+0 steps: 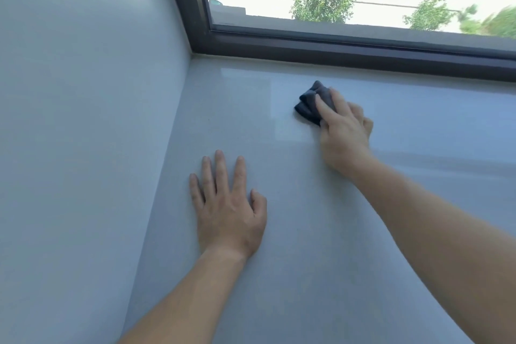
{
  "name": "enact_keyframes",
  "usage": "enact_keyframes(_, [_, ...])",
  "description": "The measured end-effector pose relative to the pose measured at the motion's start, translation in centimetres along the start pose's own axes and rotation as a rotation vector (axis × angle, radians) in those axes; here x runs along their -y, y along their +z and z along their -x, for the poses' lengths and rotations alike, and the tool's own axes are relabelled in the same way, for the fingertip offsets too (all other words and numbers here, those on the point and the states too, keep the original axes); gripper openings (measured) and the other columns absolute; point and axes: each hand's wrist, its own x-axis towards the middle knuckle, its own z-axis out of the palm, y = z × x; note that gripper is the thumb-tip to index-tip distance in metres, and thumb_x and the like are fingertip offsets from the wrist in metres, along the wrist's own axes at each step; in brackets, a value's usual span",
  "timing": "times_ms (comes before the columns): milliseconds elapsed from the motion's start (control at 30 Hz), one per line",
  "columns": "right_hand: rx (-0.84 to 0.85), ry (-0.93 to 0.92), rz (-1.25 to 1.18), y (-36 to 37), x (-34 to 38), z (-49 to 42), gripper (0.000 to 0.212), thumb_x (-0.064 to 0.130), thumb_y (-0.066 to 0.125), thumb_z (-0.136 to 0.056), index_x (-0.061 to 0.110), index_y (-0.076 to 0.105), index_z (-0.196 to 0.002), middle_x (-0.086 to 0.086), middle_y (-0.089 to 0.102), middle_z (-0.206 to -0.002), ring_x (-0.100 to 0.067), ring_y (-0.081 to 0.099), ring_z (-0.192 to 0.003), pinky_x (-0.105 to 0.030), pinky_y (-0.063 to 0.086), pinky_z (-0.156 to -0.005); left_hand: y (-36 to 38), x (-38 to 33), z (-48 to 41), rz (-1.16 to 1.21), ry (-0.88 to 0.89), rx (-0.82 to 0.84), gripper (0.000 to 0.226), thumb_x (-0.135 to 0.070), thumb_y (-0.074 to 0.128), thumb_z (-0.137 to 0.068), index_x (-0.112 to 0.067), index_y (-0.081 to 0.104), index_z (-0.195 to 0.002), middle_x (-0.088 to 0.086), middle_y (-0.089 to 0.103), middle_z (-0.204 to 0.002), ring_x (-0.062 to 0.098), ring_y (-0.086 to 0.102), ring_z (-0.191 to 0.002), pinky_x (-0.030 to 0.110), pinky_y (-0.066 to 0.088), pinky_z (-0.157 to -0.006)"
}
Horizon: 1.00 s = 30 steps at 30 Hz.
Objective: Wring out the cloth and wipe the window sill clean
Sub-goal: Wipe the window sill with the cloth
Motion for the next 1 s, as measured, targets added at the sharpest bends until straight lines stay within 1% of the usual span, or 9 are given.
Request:
enact_keyframes(67, [-0.039,0.073,-0.015,0.6,2.3,0.8,0.059,0.010,0.043,-0.087,0.038,0.038,-0.138,0.012,0.013,-0.161,-0.025,0.025,-0.129,-0.036,0.017,-0.092,0.0,0.0,0.0,0.017,-0.008,0.000,0.071,-0.041,0.029,-0.087,-0.018,0.025,-0.154,0.010,0.013,-0.164,0.029,0.001,-0.152,0.053,0.003,-0.121])
enact_keyframes(200, [0.057,-0.341,0.029,2.2,4.6,5.9,0.067,0.011,0.045,-0.085,0.036,0.036,-0.146,0.010,0.016,-0.161,-0.022,0.025,-0.127,-0.036,0.017,-0.093,0.1,0.0,0.0,0.123,-0.024,-0.054,0.075,-0.034,0.026,-0.087,-0.006,0.012,-0.155,0.011,0.016,-0.164,0.024,0.003,-0.152,0.048,0.000,-0.123])
enact_keyframes(267, [0.089,-0.412,0.065,1.1,2.9,5.3,0.066,0.011,0.044,-0.088,0.038,0.035,-0.147,0.012,0.017,-0.161,-0.023,0.027,-0.127,-0.037,0.018,-0.094,0.1,0.1,0.2,0.207,-0.043,-0.084,0.075,-0.030,0.027,-0.085,-0.004,0.012,-0.154,0.012,0.017,-0.163,0.023,0.005,-0.152,0.044,-0.002,-0.123])
enact_keyframes(433, [-0.032,0.101,-0.017,0.8,2.9,4.9,0.061,0.010,0.043,-0.086,0.041,0.038,-0.139,0.013,0.016,-0.159,-0.025,0.029,-0.125,-0.036,0.018,-0.092,-0.9,0.9,0.9,0.270,0.004,-0.083,0.075,-0.039,0.026,-0.086,-0.003,0.018,-0.151,0.014,0.017,-0.162,0.024,0.002,-0.151,0.036,-0.013,-0.120])
enact_keyframes(633, [0.017,-0.422,-0.007,2.1,2.8,11.4,0.052,0.017,0.053,-0.088,0.037,0.048,-0.136,0.009,0.033,-0.155,-0.025,0.038,-0.120,-0.037,0.023,-0.093,-1.2,3.6,3.8,0.078,0.080,-0.038,0.064,-0.039,0.024,-0.091,-0.010,0.039,-0.146,0.013,0.023,-0.161,0.026,0.013,-0.151,0.042,0.003,-0.121])
enact_keyframes(700, [0.007,-0.326,0.024,1.3,1.1,9.5,0.051,0.016,0.051,-0.089,0.038,0.048,-0.135,0.010,0.033,-0.154,-0.028,0.039,-0.120,-0.041,0.027,-0.093,-0.9,4.1,4.4,0.039,0.113,-0.019,0.065,-0.039,0.026,-0.092,-0.010,0.037,-0.149,0.013,0.021,-0.162,0.026,0.013,-0.151,0.043,0.005,-0.121])
enact_keyframes(800, [-0.068,0.066,-0.060,1.4,2.4,8.7,0.048,0.016,0.047,-0.092,0.038,0.046,-0.135,0.012,0.025,-0.157,-0.026,0.032,-0.124,-0.042,0.024,-0.095,-0.5,4.1,4.3,0.022,0.108,-0.005,0.066,-0.039,0.027,-0.092,-0.010,0.032,-0.151,0.012,0.018,-0.163,0.024,0.009,-0.152,0.043,0.002,-0.122])
enact_keyframes(833, [-0.090,0.096,-0.068,1.9,3.6,9.8,0.051,0.016,0.048,-0.090,0.037,0.047,-0.136,0.010,0.024,-0.158,-0.026,0.032,-0.124,-0.042,0.024,-0.095,-0.6,4.1,4.2,0.021,0.105,-0.007,0.066,-0.039,0.027,-0.092,-0.010,0.033,-0.151,0.012,0.018,-0.163,0.024,0.009,-0.152,0.043,0.002,-0.122])
enact_keyframes(1000, [0.034,-0.356,-0.004,2.8,4.2,16.1,0.063,0.013,0.052,-0.079,0.033,0.048,-0.138,0.005,0.031,-0.157,-0.025,0.037,-0.123,-0.038,0.024,-0.097,-0.7,4.1,4.3,0.035,0.106,0.003,0.064,-0.037,0.027,-0.092,-0.011,0.034,-0.150,0.013,0.019,-0.163,0.024,0.009,-0.152,0.043,0.002,-0.122])
